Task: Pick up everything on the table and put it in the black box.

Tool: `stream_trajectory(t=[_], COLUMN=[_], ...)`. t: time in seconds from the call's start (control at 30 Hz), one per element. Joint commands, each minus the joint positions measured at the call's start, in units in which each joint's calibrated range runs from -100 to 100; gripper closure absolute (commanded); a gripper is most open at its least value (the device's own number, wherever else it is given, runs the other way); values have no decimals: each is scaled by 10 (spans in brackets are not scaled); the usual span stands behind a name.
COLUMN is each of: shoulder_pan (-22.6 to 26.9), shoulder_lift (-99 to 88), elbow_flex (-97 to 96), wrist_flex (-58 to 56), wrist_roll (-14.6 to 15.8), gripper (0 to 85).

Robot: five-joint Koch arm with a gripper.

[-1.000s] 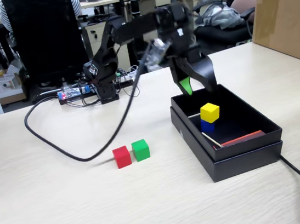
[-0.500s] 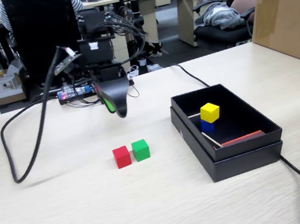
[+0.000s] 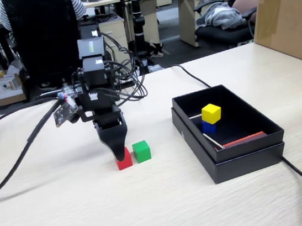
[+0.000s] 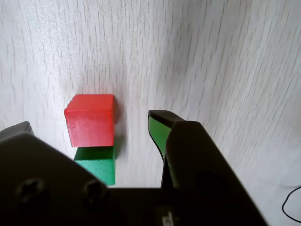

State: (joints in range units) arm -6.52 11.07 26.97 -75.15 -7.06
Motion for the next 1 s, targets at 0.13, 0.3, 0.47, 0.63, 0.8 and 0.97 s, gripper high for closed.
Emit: stream_trajectory(t=[0.13,0.3,0.47,0.63,0.8,0.97], shoulder_pan=[11,14,16,11,15,64], shoulder_lift=[39,60,72,64,-77,-248], elbow_flex=[68,85,89,96,76,95], wrist_flex=[18,18,18,18,18,18], wrist_roll=[12,12,13,13,11,19], gripper=[382,460,602,787,787,787])
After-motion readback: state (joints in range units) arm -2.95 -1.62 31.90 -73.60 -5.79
